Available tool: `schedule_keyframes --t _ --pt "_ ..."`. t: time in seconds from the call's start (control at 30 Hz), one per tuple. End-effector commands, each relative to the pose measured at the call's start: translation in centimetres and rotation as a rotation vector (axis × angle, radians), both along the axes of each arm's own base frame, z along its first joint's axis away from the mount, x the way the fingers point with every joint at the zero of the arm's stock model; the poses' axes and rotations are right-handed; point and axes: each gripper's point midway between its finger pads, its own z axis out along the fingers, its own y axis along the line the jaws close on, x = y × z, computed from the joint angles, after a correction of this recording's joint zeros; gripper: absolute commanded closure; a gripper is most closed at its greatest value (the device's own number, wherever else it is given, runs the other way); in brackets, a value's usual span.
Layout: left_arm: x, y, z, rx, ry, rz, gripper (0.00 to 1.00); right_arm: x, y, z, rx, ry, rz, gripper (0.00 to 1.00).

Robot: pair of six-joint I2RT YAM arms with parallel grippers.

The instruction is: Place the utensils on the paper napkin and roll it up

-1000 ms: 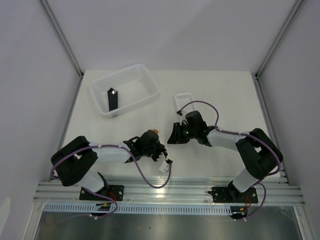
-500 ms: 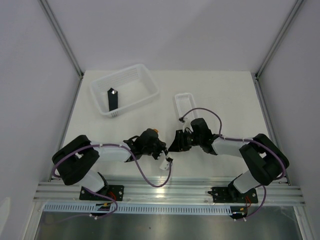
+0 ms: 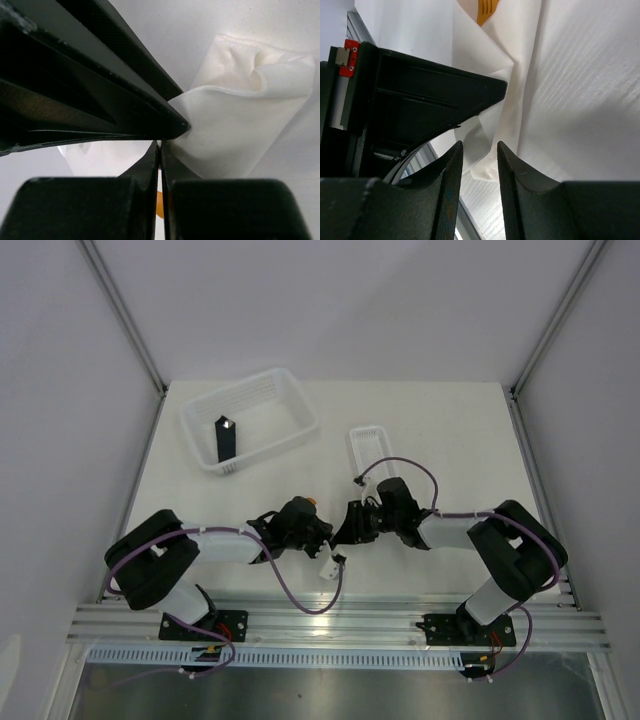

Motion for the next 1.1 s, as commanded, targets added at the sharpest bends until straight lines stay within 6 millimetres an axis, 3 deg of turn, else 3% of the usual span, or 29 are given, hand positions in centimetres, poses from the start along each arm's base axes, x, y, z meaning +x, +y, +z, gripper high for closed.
schedule_keyframes --t 0.0,0.1,0.23,0.3,0.43,0.47,0.57,0.67,0.7,0.8,0.87,0.97,1.03,1.07 --pt "-0.1 -0.8 1.0 -0.053 -0.009 -0.038 0.99 0.8 1.2 1.2 0.036 -0.051 0.011 0.63" --pt "-0.1 -0.9 1.2 -0.062 -0.012 -0.043 0.99 1.0 1.6 0.8 0.034 -0.045 0.012 0.69" --pt "0.0 -1.1 1.4 -0.068 -0.02 -0.047 0.99 1.4 1.6 0.0 0.02 -0.023 -0.014 0.94" --pt "0.2 -1.1 1.7 -0.072 -0.03 -0.047 0.99 1.4 1.3 -0.7 -0.002 -0.003 -0.028 0.99" --pt "0.4 -1.4 2.5 -0.094 -0.057 -0.05 0.86 1.7 0.6 -1.5 -0.031 0.018 -0.06 1.0" --pt "0.5 -1.4 2.8 -0.1 -0.063 -0.047 0.76 1.7 0.6 -1.6 -0.031 0.021 -0.059 1.0" --pt "1.2 -1.3 4.1 -0.121 -0.092 -0.01 0.59 1.7 0.6 -2.0 -0.039 0.026 -0.067 1.0" --pt "2.4 -0.8 5.7 -0.157 -0.097 0.092 0.53 1.7 0.4 -2.4 -0.048 0.035 -0.075 1.0" --pt "3.1 -1.1 7.8 -0.198 -0.114 0.127 0.53 1.8 0.4 -2.4 -0.045 0.034 -0.076 1.0" --pt "4.3 -0.2 10.3 -0.233 -0.067 0.275 0.56 1.8 0.5 -2.5 -0.039 0.038 -0.078 1.0" --pt "3.8 0.8 9.5 -0.197 0.021 0.334 0.67 1.6 0.5 -2.6 -0.04 0.041 -0.073 1.0" --pt "1.3 2.8 5.8 -0.066 0.156 0.341 0.8 1.6 0.5 -2.3 -0.032 0.034 -0.071 1.0" --pt "-0.1 3.9 3.0 -0.002 0.21 0.332 0.81 1.5 0.5 -2.1 -0.028 0.031 -0.072 1.0" --pt "-0.4 3.8 2.6 0.001 0.22 0.319 0.81 1.5 0.5 -1.8 -0.022 0.022 -0.071 1.0"
